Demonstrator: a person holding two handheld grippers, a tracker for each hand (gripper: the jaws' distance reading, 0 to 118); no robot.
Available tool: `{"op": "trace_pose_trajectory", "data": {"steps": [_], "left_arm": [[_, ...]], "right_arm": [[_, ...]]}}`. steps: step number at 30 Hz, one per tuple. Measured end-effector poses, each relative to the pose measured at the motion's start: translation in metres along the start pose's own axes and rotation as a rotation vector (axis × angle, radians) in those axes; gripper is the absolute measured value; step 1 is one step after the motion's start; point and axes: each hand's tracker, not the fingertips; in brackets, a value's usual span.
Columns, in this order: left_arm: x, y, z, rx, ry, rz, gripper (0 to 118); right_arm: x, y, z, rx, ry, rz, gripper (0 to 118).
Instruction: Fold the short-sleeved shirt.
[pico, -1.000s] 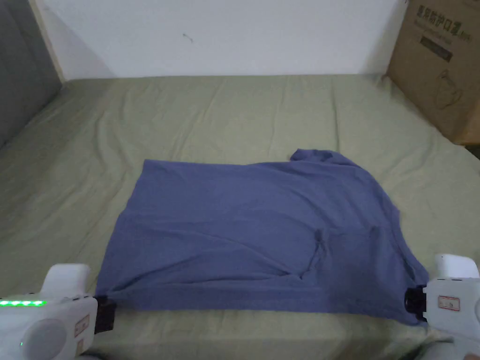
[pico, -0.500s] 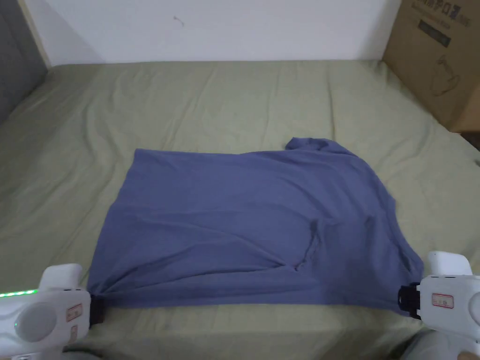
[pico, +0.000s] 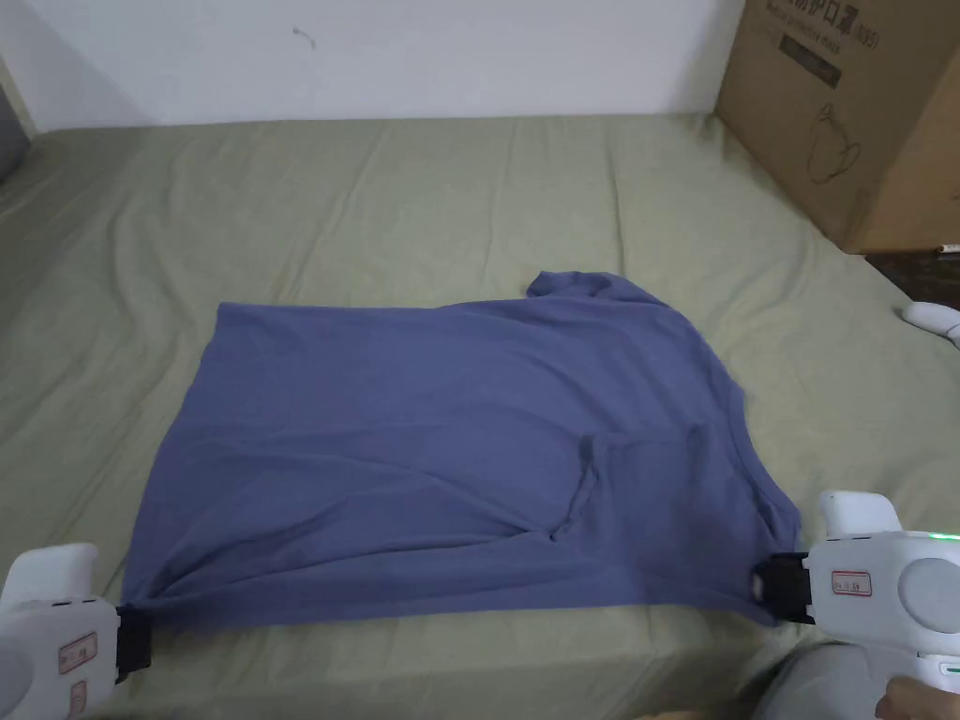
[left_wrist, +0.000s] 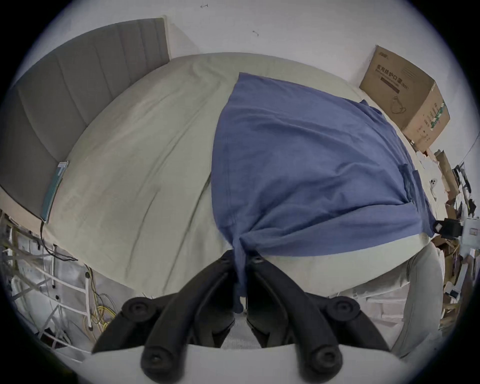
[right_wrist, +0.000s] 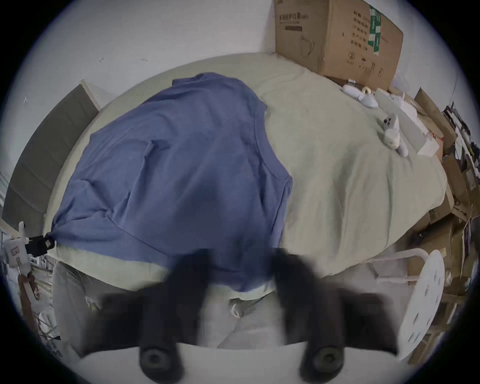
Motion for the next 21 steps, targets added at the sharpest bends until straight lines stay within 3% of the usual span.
{"op": "trace_pose_trajectory", "data": {"steps": [2, 16, 21], "left_arm": [[0.001, 0.000, 0.000, -0.003, 0.002, -0.007, 5], [-0.001, 0.014, 0.014, 0.012, 0.006, -0.022, 5], [0.001, 0.043, 0.020, 0.047, 0.008, -0.048, 5]], "right_arm": [[0.005, -0.003, -0.003, -0.034, -0.043, -0.025, 0], [0.006, 0.015, 0.015, 0.016, -0.009, -0.038, 0], [0.009, 0.052, 0.024, 0.085, 0.011, -0.082, 0]]}}
